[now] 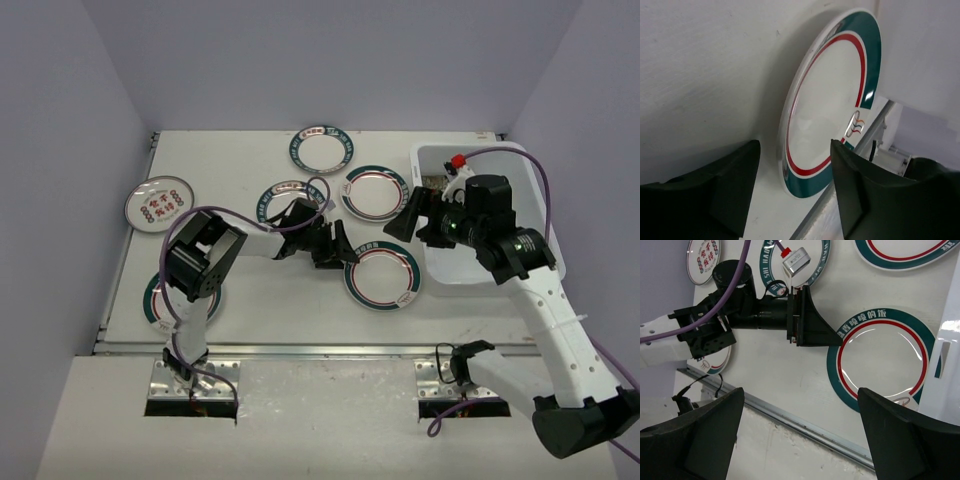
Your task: Place the plates into the plastic bin on the countertop
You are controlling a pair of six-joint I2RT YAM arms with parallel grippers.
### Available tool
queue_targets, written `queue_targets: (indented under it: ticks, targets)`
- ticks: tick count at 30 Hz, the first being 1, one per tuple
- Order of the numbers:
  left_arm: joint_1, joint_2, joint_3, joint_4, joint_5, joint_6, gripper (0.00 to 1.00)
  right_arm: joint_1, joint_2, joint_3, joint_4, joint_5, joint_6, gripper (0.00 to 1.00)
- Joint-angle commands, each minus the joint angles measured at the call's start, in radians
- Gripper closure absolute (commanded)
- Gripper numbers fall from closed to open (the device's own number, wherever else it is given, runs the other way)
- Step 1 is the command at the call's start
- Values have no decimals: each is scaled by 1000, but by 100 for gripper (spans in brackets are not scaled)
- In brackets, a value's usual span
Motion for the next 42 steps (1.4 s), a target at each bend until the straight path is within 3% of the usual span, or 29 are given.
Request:
queue_targets:
  ticks: [1, 5, 9, 11, 15, 17, 20, 22, 23, 25, 28, 30, 35, 37, 38, 40, 41, 42]
  targets:
    - [-7, 76, -6, -33, -42, 36, 67, -3, -34, 25, 4, -24, -31, 7]
    - [-21, 103, 11, -30, -9, 53, 78, -2, -24, 31, 4, -22, -37, 6]
    - [-30, 85, 22, -65, -22, 79, 100, -2, -7, 12, 8, -14, -39, 3]
    - [-28, 19, 15, -116, -83, 97, 100, -4, -2, 5, 8, -6, -34, 1]
    - [10, -278, -100, -282, -256, 105, 100, -4, 12, -1, -2, 49, -29, 1]
    - [38, -472, -165, -306, -263, 107, 100, -6, 27, 2, -8, 59, -39, 1]
    - [101, -658, -204, -305, -166, 136, 100, -13, 57, 1, -10, 43, -83, 1]
    - [146, -738, -210, -289, 17, 162, 100, -29, 88, 2, -6, -13, -149, 1]
    - [167, -741, -210, -282, 30, 168, 100, -38, 101, 4, -5, -16, -173, 1]
    - [206, -758, -201, -271, 205, 171, 100, -60, 138, -3, 29, -162, -201, 1]
    - [212, -761, -193, -239, 319, 146, 100, -72, 175, -8, 84, -312, -197, 3]
    - [212, -771, -200, -162, 373, 95, 100, -72, 201, -5, 116, -361, -183, 9]
    - [220, -780, -206, -76, 378, 23, 100, -82, 233, -21, 171, -452, -145, 48]
    - [229, -782, -205, -52, 382, 4, 100, -87, 240, -26, 171, -461, -145, 59]
    - [234, -780, -201, -51, 380, 3, 100, -93, 238, -30, 172, -467, -145, 67]
    - [244, -775, -192, -61, 374, 5, 100, -114, 228, -39, 175, -485, -139, 92]
    - [253, -771, -188, -72, 372, 8, 100, -130, 224, -44, 176, -501, -133, 97]
    - [265, -769, -184, -83, 366, 13, 84, -147, 218, -49, 178, -516, -126, 100]
